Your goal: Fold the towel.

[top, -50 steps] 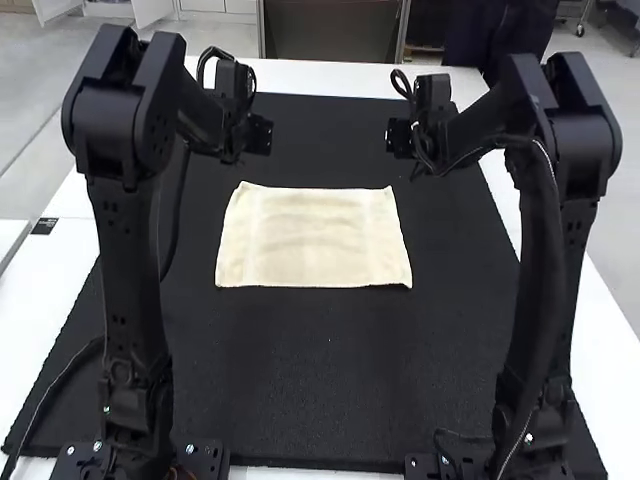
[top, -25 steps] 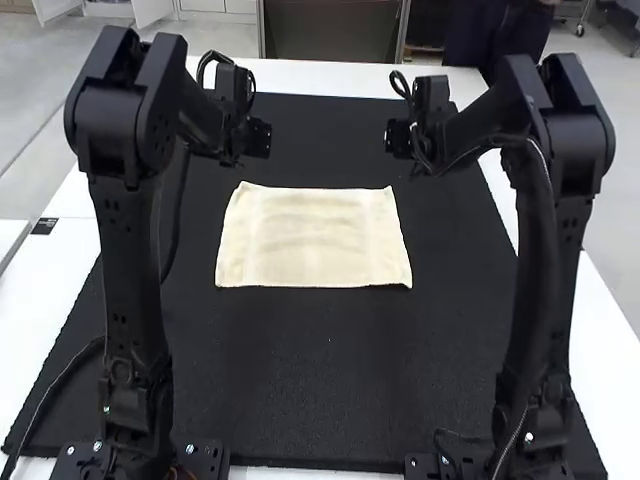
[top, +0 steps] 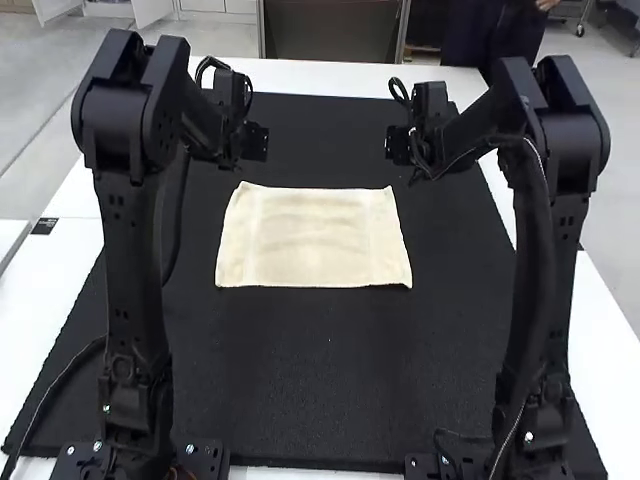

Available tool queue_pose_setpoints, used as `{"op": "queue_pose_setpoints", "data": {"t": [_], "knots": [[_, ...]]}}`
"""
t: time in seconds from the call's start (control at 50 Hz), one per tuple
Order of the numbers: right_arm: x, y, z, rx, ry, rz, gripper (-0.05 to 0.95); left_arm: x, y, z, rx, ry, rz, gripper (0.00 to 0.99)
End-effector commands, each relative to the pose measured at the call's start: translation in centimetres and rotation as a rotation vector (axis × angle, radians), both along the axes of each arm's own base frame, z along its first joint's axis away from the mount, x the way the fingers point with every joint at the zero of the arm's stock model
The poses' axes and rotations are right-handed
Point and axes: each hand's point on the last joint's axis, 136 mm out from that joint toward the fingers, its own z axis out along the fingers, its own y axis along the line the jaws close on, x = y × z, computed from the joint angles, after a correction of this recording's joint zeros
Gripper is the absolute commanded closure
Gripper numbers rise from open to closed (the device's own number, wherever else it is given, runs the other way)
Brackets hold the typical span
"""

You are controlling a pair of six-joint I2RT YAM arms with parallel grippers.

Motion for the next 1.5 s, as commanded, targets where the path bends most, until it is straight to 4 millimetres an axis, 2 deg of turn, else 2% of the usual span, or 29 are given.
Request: {"op": "queue_pose_setpoints", "data": {"t": [0.0,0.82,1.12,1.48], "knots": [[0.9,-0.9,1.2,-0.007,-0.034,-0.028,-0.01,1.2,0.3,1.3,-0.009,-0.040,0.017,0.036],[1.2,-0.4,-1.3,-0.017,0.006,-0.020,-0.01,1.1,0.0,-2.9,-0.009,0.045,0.018,0.036],[1.5,0.1,-1.2,-0.035,0.012,-0.018,-0.01,1.0,-0.3,-3.9,0.003,0.110,0.010,0.036],[1.3,0.1,-1.5,-0.040,0.028,-0.018,-0.01,0.9,0.2,-5.1,0.010,0.187,0.019,0.036]]}}
